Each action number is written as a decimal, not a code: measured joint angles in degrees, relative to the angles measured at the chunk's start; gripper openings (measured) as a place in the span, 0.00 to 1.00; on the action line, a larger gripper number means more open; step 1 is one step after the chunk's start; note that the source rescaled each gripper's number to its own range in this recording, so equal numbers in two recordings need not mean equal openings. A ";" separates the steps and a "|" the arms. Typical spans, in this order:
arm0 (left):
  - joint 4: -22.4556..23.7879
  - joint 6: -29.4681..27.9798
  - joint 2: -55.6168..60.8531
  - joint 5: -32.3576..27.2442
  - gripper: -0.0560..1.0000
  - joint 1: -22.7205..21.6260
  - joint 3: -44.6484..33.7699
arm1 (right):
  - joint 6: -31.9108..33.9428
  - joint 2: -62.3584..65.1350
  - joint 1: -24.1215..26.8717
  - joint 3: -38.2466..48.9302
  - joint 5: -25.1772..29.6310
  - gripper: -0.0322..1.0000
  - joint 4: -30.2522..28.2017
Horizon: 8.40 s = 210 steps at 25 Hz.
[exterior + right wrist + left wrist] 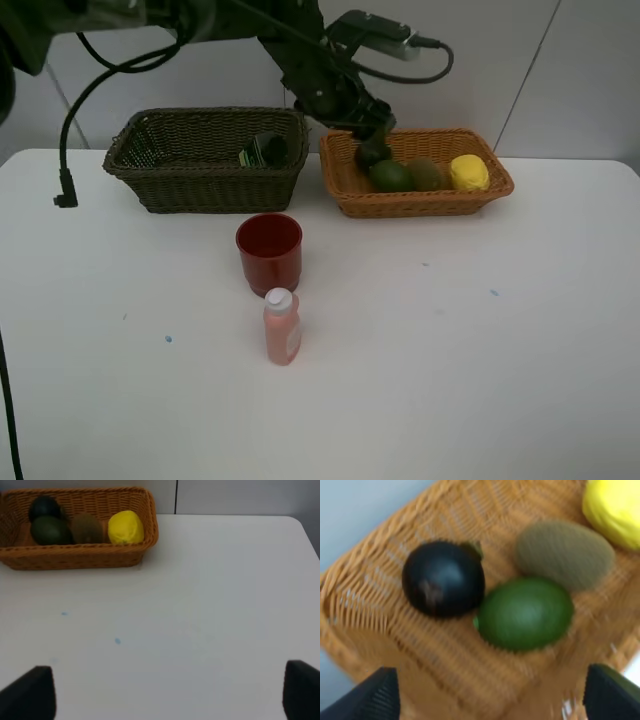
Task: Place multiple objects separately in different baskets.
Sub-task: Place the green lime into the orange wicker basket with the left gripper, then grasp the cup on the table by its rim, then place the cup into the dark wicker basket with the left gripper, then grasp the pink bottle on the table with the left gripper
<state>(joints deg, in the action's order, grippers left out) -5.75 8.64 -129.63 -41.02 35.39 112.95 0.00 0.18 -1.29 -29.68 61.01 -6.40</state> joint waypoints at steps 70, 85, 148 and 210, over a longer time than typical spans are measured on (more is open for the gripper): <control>6.92 -3.17 0.59 -21.50 0.08 -3.18 -17.41 | 0.00 0.00 0.00 0.00 0.00 0.99 0.00; 6.87 -3.39 0.59 -21.77 0.05 -3.60 -17.41 | 0.00 0.00 0.00 0.00 0.00 0.99 0.00; 15.36 -24.25 3.79 1.80 0.05 -26.18 -17.52 | 0.00 0.00 0.00 0.00 0.00 0.99 0.00; 15.72 -26.87 32.95 -12.44 1.00 -17.66 -17.52 | 0.00 0.00 0.00 0.00 0.00 0.99 0.00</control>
<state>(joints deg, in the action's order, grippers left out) 9.97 -18.23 -96.68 -53.46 17.73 95.43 0.00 0.18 -1.29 -29.68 61.01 -6.40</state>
